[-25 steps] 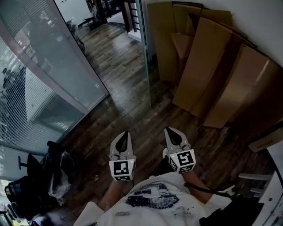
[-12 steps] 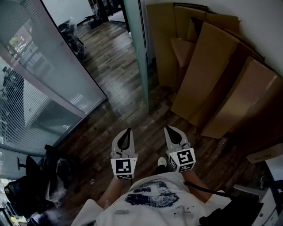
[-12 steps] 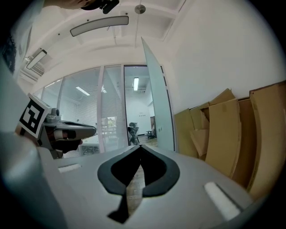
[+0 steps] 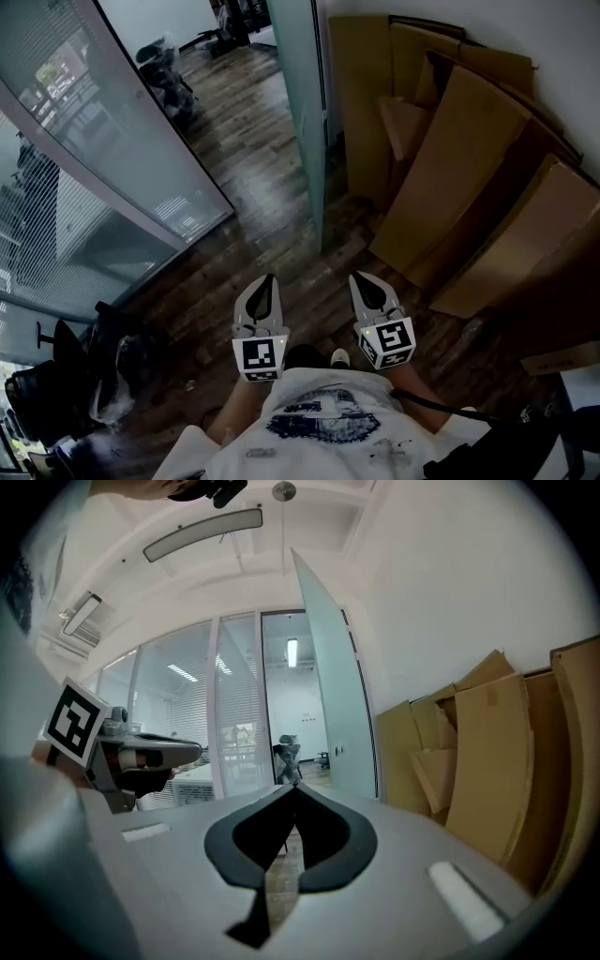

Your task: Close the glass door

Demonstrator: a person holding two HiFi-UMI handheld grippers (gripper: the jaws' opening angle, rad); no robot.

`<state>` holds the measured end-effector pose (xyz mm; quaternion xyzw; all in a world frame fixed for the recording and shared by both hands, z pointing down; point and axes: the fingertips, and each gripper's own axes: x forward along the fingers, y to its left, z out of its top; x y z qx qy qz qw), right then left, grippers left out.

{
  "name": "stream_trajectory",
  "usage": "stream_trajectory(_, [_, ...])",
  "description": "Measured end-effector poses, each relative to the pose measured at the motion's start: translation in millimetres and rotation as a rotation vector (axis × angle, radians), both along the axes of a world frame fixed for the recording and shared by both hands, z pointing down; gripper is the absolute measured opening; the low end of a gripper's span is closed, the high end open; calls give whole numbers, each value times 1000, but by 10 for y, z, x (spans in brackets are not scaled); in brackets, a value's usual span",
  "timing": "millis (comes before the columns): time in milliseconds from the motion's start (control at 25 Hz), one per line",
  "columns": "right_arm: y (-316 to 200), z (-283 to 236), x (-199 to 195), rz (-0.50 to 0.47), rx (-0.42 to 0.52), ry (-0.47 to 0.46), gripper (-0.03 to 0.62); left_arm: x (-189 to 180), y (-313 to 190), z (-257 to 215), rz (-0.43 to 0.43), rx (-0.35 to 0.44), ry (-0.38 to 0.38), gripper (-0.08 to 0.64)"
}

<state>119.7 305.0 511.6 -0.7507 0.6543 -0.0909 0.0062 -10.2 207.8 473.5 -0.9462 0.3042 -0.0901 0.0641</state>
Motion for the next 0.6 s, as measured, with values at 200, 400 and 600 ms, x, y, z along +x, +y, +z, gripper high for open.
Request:
stream_trajectory(200, [-291, 89, 22, -40, -22, 1, 8, 20, -290, 116, -39, -31, -4, 3])
stream_trajectory(400, [-685, 235, 102, -44, -53, -16, 8, 135, -698, 332, -35, -77, -13, 3])
stream_trajectory(600, [-1197, 266, 439, -28, -66, -36, 6, 488, -1294, 349, -15, -82, 4, 3])
